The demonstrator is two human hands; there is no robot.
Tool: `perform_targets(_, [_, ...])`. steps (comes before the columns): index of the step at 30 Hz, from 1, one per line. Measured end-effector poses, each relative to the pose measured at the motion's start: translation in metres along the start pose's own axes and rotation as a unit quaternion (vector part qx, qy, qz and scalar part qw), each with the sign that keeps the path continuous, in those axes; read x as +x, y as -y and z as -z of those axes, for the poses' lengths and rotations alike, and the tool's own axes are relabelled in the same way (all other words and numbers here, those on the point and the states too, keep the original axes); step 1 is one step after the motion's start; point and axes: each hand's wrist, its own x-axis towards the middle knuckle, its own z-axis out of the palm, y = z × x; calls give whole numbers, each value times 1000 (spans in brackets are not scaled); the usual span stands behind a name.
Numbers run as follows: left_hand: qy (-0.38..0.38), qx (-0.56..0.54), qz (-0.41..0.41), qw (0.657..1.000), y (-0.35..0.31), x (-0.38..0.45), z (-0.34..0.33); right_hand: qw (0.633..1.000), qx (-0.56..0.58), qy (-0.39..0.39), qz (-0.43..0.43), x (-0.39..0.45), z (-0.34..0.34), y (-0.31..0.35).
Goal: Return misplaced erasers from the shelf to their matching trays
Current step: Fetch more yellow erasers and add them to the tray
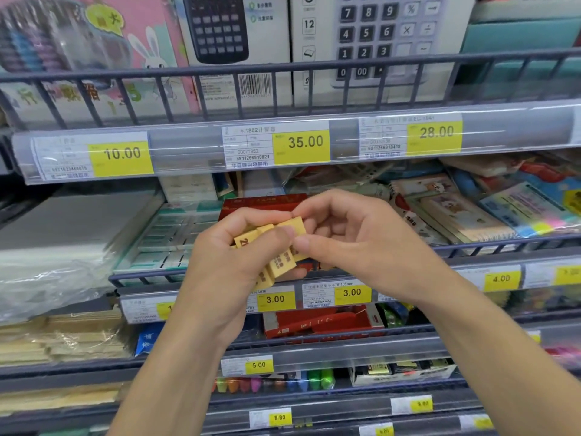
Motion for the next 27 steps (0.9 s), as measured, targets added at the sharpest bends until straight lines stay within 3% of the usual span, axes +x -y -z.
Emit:
perform_targets(4, [10, -17, 0, 1000, -3, -2, 1, 999, 47, -3, 4, -2, 1, -2])
perform_targets(9, [1, -48, 1, 999, -5, -7, 4, 978, 205, 16, -15, -3, 2, -7])
perform_targets(11, [-10, -42, -5, 999, -6, -7, 4, 978, 207, 12, -16, -2, 2, -9])
perform_targets(21, [-31, -14, -18, 999, -6, -5, 7, 997, 11, -29, -67, -4, 53, -12])
perform_targets(24, [-36, -12, -24, 999, -5, -4, 8, 981, -140, -64, -114, 0, 84, -13])
perform_targets(27, [-33, -9, -28, 999, -5, -3, 7, 964, -219, -28, -150, 4, 100, -13])
